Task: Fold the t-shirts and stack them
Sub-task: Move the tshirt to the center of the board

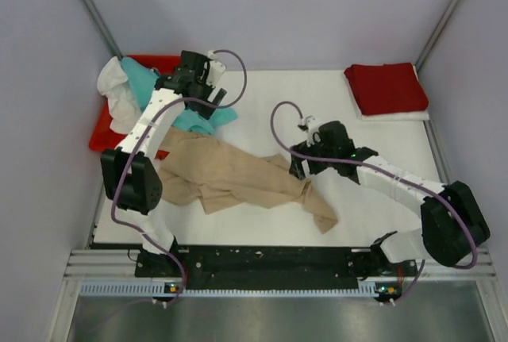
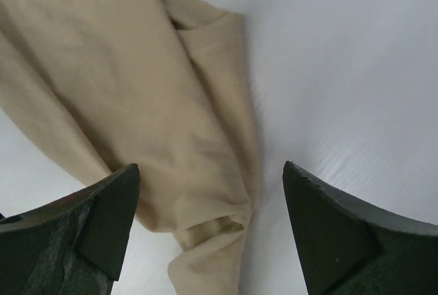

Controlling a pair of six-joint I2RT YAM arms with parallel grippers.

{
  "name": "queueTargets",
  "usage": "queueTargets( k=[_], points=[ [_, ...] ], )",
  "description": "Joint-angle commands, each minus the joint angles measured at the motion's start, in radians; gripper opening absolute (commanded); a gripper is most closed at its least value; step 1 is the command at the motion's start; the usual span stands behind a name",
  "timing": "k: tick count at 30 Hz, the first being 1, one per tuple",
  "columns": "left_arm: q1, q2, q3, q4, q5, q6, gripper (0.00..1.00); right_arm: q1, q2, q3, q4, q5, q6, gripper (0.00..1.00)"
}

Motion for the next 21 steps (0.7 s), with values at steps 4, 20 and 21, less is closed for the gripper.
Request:
queueTargets(
  k=[4,20,21],
  points=[
    [0.070,0.216,0.018,0.121,-0.112,0.034,0.94,0.257,0.177,0.122,-0.030,0.058,-0.253,0.87],
    [0.151,0.191,-0.002,0.116,-0.141,0.060,0.00,0.196,0.447,0.264,-0.304,0.361,-0.102,0.49],
    [0.165,0.190,0.003,0.113,-0.150,0.062,0.00,0.177,0.447,0.263,-0.310,0.356,-0.089,0.40]
  ],
)
